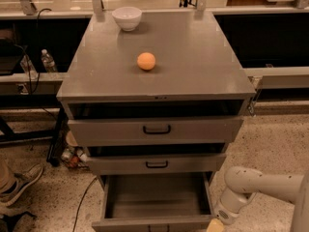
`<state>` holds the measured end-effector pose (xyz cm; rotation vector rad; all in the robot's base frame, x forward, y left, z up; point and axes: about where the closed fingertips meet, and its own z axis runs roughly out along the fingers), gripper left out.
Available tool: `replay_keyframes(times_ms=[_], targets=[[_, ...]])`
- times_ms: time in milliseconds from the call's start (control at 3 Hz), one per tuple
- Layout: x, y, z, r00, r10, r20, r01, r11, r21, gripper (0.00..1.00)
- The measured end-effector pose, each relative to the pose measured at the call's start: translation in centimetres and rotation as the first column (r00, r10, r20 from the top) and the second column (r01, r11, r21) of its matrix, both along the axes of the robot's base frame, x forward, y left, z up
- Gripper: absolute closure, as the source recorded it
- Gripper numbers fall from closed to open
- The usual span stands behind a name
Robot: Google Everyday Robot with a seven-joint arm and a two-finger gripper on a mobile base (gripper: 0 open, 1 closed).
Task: Close bottom drawer
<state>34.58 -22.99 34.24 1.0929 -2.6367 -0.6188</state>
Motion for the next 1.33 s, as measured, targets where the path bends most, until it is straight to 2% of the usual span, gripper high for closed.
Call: replay_keyframes(times_ms=[333,667,1333], targets=[[-0.1,0.3,-3.5,0.9987,-0.020,-0.046,0.022,0.999,0.046,0.00],[-0.2,1.1,-6.7,0.9958,-0.033,-0.086,0.040,0.996,0.074,0.26],[-0.8,1.8,-8.9,0.9935,-0.028,-0.111,0.039,0.995,0.091,0.72]])
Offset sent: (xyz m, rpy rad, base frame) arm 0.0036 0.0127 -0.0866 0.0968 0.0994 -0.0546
